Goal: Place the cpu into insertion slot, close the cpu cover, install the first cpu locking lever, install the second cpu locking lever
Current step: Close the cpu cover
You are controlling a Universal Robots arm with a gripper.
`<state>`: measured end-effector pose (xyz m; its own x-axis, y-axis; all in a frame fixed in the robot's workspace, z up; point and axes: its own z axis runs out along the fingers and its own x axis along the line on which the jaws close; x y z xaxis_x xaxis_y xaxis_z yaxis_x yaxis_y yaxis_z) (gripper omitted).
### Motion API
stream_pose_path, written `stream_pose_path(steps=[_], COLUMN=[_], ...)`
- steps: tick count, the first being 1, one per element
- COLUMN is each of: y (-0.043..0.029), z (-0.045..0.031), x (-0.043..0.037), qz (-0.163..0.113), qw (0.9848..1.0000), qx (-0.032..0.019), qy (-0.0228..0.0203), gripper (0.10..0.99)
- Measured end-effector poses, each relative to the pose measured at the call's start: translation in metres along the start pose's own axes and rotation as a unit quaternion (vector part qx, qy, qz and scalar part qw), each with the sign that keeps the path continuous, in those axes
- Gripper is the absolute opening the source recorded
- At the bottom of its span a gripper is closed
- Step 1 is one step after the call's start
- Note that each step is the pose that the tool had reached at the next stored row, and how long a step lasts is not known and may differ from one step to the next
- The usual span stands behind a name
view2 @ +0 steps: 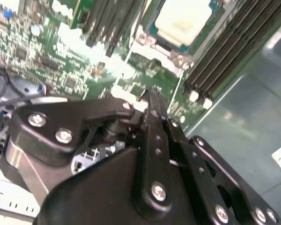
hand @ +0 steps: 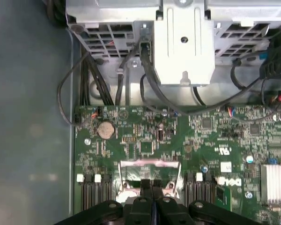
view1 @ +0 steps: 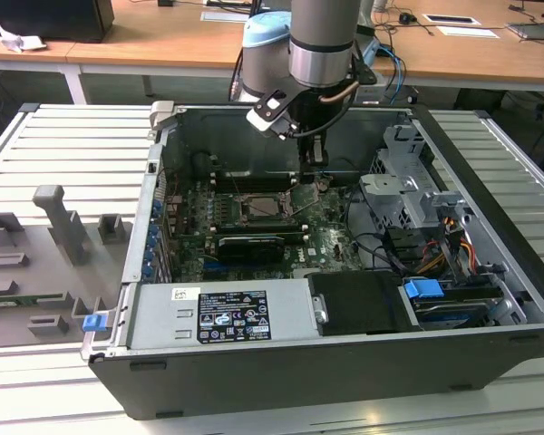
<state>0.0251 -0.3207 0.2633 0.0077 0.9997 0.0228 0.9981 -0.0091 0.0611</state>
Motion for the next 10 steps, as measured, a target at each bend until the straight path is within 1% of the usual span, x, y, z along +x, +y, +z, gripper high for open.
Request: stream_pose_path(steps=[1, 2, 6, 7, 8, 10], y=[0.004, 0.0121, 0.0202, 0.0235, 0.0291, 0.0345], z=[0.001, 0.0033, 0.0067, 0.0072, 0.0083, 0.0097], x=[0.0001, 0.0003, 0.0016, 0.002, 0.0028, 0.0033], qz=[0.0, -0.001, -0.005, -0.005, -0.006, -0.006], qw=[1.0, 1.0, 1.0, 1.0, 1.0, 1.0], qx=[0.0, 0.0, 0.0001, 0.0001, 0.0001, 0.0001], qy=[0.0001, 0.0001, 0.0, 0.0001, 0.0002, 0.0003], gripper=[0.106, 0.106, 0.106, 0.106, 0.106, 0.106])
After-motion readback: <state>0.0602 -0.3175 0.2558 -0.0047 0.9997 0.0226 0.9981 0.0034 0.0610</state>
